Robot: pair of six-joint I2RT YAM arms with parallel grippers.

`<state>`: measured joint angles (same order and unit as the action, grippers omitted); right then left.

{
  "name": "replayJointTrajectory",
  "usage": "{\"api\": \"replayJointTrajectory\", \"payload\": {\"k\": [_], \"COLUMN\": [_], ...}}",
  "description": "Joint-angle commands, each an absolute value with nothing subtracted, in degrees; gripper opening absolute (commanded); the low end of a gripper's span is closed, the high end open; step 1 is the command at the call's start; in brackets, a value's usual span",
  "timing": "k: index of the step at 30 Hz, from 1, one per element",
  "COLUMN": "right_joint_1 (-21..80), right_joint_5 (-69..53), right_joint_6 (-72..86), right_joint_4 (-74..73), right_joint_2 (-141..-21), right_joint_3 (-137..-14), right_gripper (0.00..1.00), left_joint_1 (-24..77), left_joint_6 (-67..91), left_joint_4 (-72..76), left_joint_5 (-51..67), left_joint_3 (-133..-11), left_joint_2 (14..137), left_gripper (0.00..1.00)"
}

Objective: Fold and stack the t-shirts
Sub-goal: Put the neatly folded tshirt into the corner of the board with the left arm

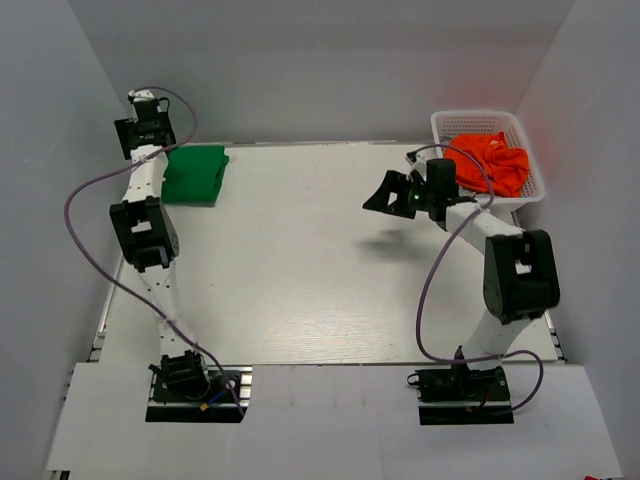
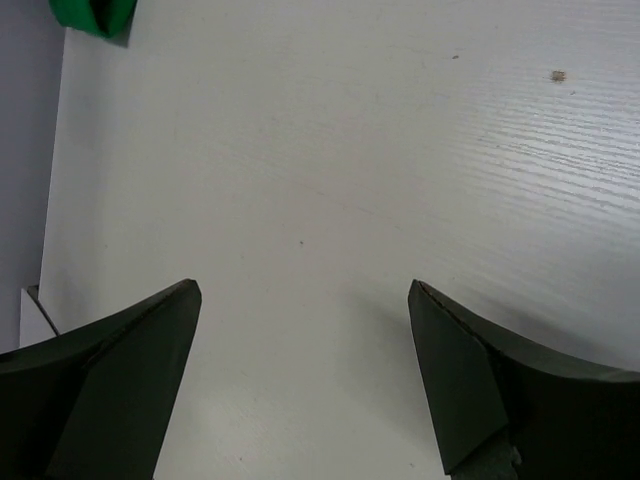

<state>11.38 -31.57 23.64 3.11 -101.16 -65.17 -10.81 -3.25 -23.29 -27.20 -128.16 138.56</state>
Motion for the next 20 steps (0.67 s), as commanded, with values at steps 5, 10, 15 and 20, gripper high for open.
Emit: {"api": "replayJointTrajectory", "payload": {"k": [5, 10, 15, 20], "right_joint_1": [11.52, 11.25, 11.25, 11.25], "right_joint_5": [-20.57, -22.85, -22.94, -27.85], "right_joint_6": [22.32, 25.57, 25.31, 27.86], "right_joint_4": [4.84, 7.65, 4.65, 13.26], "right_joint_2": [-84.83, -72.71, -68.47, -63.9], "right_joint_3": [-52.92, -43.43, -39.29, -31.91], "right_gripper": [0.9, 0.9, 0.9, 0.9], "left_joint_1": [-8.09, 1.65, 9.92, 12.48], "left_joint_6": [16.66, 26.87, 31.29, 29.53], "left_joint_4": [-25.22, -10.52, -1.14, -10.45], "left_joint_5": [-3.74, 4.83, 12.48, 5.29], "left_joint_3": [-103.49, -66.04, -42.03, -40.69], "left_joint_2": [108.48, 86.7, 64.8, 54.24], "left_gripper": [1.0, 1.0, 1.0, 1.0]}}
